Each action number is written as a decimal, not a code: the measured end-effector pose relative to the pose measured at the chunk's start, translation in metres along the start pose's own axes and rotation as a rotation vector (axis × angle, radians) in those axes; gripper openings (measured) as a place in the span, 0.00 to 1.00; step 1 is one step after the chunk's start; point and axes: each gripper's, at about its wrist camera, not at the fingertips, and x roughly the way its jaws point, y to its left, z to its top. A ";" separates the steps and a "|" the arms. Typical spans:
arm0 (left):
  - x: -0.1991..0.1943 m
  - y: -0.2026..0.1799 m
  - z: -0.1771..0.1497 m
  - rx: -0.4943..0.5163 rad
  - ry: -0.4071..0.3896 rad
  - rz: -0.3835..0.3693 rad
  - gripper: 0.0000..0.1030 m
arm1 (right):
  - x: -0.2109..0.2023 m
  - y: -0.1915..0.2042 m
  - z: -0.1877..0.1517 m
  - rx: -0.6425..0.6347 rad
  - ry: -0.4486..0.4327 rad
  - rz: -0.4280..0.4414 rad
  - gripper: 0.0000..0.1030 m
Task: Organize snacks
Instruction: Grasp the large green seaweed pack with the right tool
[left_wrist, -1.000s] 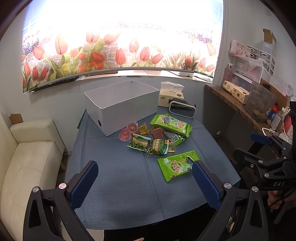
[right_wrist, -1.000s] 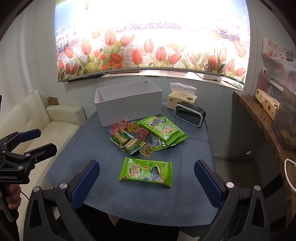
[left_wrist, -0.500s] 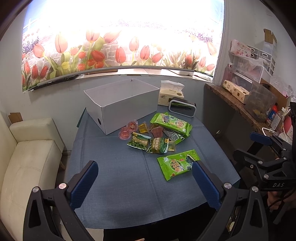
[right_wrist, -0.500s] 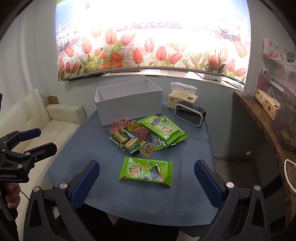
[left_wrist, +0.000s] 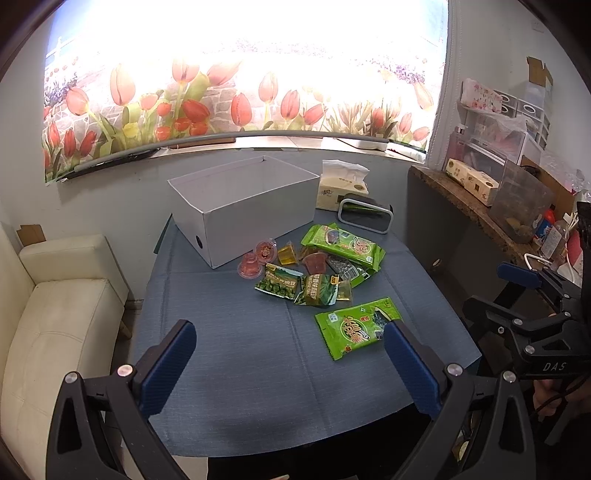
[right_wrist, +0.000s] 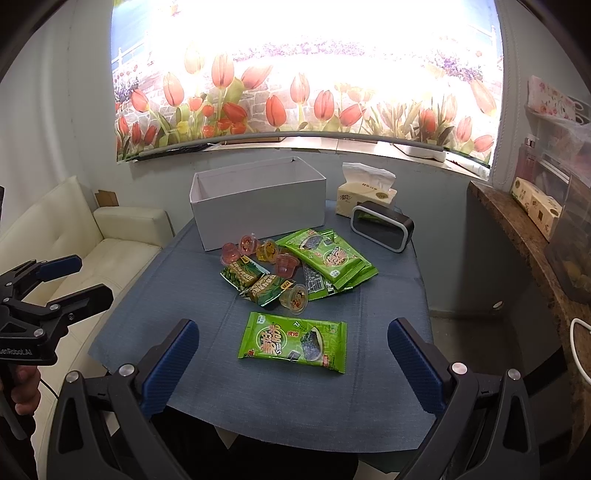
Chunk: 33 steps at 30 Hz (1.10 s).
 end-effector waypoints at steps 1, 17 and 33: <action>0.000 0.000 0.000 0.000 0.000 -0.001 1.00 | 0.002 0.000 0.000 -0.002 0.002 0.003 1.00; 0.009 0.013 -0.007 -0.020 0.015 0.019 1.00 | 0.161 -0.033 0.044 -0.189 0.102 0.057 1.00; 0.026 0.031 -0.016 -0.050 0.059 0.056 1.00 | 0.310 -0.050 0.074 -0.369 0.366 0.162 0.76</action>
